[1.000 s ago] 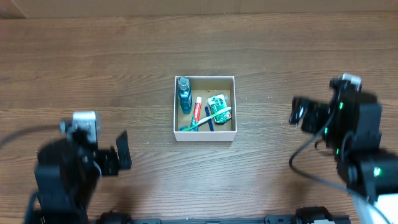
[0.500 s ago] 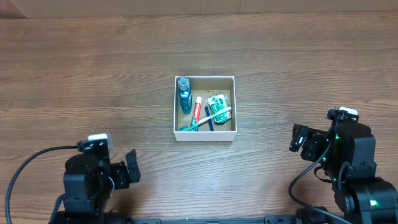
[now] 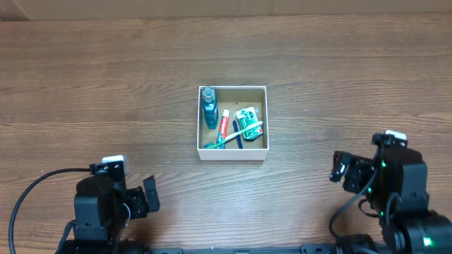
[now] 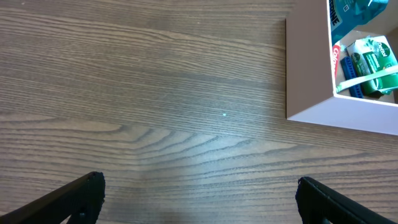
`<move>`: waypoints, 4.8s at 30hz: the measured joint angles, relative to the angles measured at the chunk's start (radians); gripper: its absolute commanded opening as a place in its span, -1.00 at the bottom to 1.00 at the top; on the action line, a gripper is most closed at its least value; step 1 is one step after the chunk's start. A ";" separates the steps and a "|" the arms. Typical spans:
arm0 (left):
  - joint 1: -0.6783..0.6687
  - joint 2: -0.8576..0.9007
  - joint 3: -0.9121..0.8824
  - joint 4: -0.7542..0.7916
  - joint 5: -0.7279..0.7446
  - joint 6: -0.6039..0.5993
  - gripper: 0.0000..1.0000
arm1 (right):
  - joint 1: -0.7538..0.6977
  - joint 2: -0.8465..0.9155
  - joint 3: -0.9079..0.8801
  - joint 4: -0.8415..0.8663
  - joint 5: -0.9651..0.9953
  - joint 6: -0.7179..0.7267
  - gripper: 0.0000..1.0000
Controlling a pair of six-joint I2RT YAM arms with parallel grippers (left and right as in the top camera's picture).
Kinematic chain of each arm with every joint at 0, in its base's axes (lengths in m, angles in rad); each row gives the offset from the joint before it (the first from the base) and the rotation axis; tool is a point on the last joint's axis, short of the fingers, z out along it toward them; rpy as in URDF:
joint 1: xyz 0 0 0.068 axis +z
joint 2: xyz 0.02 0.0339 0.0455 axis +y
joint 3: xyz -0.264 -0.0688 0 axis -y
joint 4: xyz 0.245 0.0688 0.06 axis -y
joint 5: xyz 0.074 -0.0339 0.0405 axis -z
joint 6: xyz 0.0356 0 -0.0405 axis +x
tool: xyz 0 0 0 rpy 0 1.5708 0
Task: Pack container
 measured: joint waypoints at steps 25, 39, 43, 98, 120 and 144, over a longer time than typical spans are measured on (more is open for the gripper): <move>0.000 0.000 -0.003 -0.001 0.000 0.000 1.00 | 0.000 -0.634 -0.745 1.009 -0.090 -0.079 1.00; 0.000 0.000 -0.003 0.000 0.000 0.000 1.00 | 0.000 -0.634 -0.879 1.043 -0.097 -0.125 1.00; 0.000 0.000 -0.003 0.000 0.000 0.000 1.00 | 0.000 -0.634 -0.879 1.043 -0.097 -0.127 1.00; 0.000 -0.167 -0.040 0.077 -0.013 0.013 1.00 | 0.000 -0.634 -0.879 1.044 -0.097 -0.371 1.00; 0.000 -0.479 -0.745 1.025 0.011 0.268 1.00 | 0.000 -0.635 -0.879 1.044 -0.097 -0.371 1.00; 0.001 -0.479 -0.745 1.025 0.013 0.272 1.00 | 0.000 -0.635 -0.879 1.044 -0.097 -0.371 1.00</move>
